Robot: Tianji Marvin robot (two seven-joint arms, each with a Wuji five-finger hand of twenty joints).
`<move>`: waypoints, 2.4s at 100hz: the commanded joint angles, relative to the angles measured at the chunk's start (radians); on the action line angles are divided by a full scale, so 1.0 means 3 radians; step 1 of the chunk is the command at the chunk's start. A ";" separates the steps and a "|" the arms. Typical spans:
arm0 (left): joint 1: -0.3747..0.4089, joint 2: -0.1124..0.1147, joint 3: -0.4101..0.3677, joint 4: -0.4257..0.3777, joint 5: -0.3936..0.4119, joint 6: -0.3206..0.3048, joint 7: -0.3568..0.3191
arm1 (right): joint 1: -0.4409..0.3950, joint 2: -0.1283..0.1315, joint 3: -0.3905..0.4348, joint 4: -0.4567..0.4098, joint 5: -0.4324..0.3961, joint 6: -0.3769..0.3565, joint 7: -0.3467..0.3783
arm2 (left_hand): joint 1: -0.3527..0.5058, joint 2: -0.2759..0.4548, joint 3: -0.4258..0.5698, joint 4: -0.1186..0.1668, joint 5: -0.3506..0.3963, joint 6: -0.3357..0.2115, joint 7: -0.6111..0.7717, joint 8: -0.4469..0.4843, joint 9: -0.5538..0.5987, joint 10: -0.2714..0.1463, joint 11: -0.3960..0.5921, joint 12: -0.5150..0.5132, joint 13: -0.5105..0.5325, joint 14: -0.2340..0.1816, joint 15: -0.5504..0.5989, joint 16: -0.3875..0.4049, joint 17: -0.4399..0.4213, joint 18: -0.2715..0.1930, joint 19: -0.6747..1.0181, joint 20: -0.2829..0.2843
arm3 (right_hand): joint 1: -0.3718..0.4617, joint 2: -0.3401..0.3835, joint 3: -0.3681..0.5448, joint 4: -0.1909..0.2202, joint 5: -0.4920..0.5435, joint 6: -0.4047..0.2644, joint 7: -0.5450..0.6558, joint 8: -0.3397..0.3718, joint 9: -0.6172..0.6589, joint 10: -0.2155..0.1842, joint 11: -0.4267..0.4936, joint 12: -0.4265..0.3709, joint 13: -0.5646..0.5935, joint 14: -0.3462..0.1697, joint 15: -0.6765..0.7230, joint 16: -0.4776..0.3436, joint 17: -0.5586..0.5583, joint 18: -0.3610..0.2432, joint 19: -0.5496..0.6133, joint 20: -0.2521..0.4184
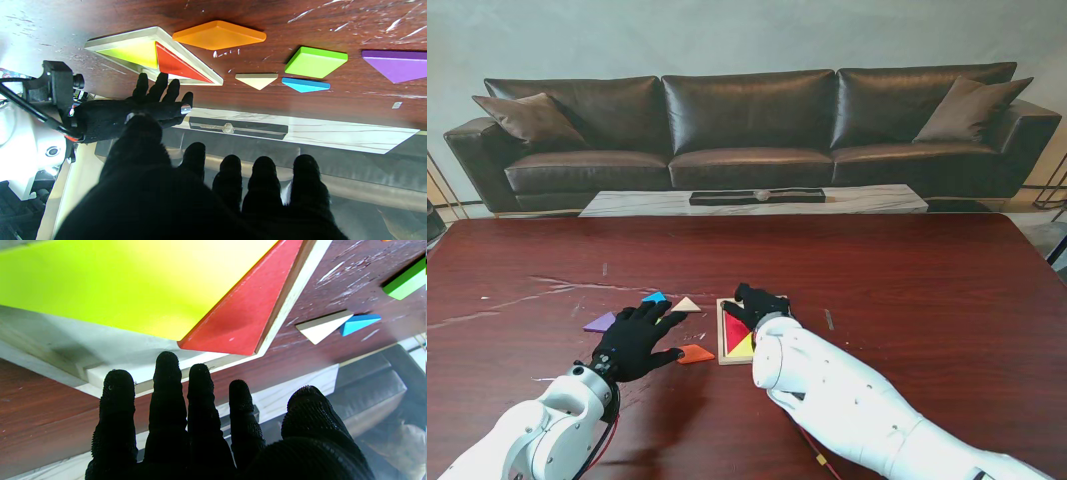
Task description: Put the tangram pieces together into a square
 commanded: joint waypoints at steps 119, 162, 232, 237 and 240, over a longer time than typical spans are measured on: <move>0.0026 -0.0001 -0.0013 -0.0029 0.0001 0.0019 -0.0007 | -0.0113 -0.0009 0.0054 -0.0138 -0.0055 -0.0122 -0.0114 | 0.0061 0.0133 -0.0007 0.0082 -0.0023 -0.0026 -0.0049 -0.0002 -0.0047 0.0027 0.0011 0.0004 -0.0001 -0.0073 -0.0023 0.0013 -0.0006 0.0018 -0.0020 0.0056 | 0.0223 0.0165 -0.0156 0.0027 0.0079 0.0023 0.0102 -0.0152 0.0081 0.0037 0.0065 -0.0030 0.0263 0.0196 0.0014 -0.0095 0.0130 0.0127 0.0058 -0.0243; -0.0046 0.0006 0.0057 0.0026 0.0014 0.0032 -0.0030 | -0.0416 0.0307 0.0435 -0.0720 -0.0585 -0.0133 -0.0055 | 0.0064 0.0126 -0.0006 0.0082 -0.0022 -0.0026 -0.0048 -0.0001 -0.0053 0.0023 0.0013 0.0005 -0.0008 -0.0071 -0.0022 0.0014 -0.0007 0.0016 -0.0021 0.0056 | -0.0085 0.0148 -0.0124 0.0061 0.0033 -0.0014 -0.0120 -0.0238 -0.0075 0.0046 -0.0100 -0.0091 0.0063 0.0141 -0.0088 -0.0132 0.0011 0.0099 0.0011 -0.0278; -0.0157 0.0022 0.0189 0.0071 0.0076 0.0147 -0.0136 | -0.1607 0.0958 0.2053 -0.1895 -0.2031 -0.1439 0.1193 | 0.0052 0.0117 -0.0009 0.0082 -0.0025 -0.0002 -0.0045 0.0002 -0.0069 0.0026 0.0013 0.0008 -0.0021 -0.0067 -0.0021 0.0017 -0.0017 0.0019 -0.0014 0.0060 | -0.0752 0.0013 -0.0097 0.0080 0.0041 -0.0188 -0.1124 -0.0580 -0.0374 -0.0120 -0.1017 -0.0483 -0.0636 -0.0222 -0.0735 -0.0460 -0.0543 -0.0107 -0.0586 -0.0600; -0.0150 0.0022 0.0189 0.0061 0.0093 0.0165 -0.0140 | -0.1663 0.0964 0.2129 -0.1903 -0.2073 -0.1505 0.1185 | 0.0052 0.0116 -0.0007 0.0083 -0.0024 0.0001 -0.0044 0.0003 -0.0071 0.0029 0.0012 0.0008 -0.0023 -0.0065 -0.0022 0.0017 -0.0018 0.0020 -0.0014 0.0060 | -0.0778 -0.0003 -0.0104 0.0078 0.0042 -0.0200 -0.1138 -0.0581 -0.0386 -0.0145 -0.1026 -0.0486 -0.0662 -0.0232 -0.0743 -0.0465 -0.0566 -0.0114 -0.0610 -0.0616; -0.0143 0.0022 0.0185 0.0052 0.0104 0.0179 -0.0140 | -0.1692 0.0969 0.2178 -0.1903 -0.2085 -0.1564 0.1186 | 0.0048 0.0114 -0.0009 0.0082 -0.0026 -0.0004 -0.0045 0.0002 -0.0069 0.0026 0.0013 0.0008 -0.0022 -0.0065 -0.0021 0.0017 -0.0016 0.0021 -0.0013 0.0061 | -0.0791 -0.0018 -0.0105 0.0078 0.0041 -0.0205 -0.1147 -0.0581 -0.0401 -0.0167 -0.1037 -0.0491 -0.0680 -0.0241 -0.0748 -0.0469 -0.0594 -0.0123 -0.0636 -0.0631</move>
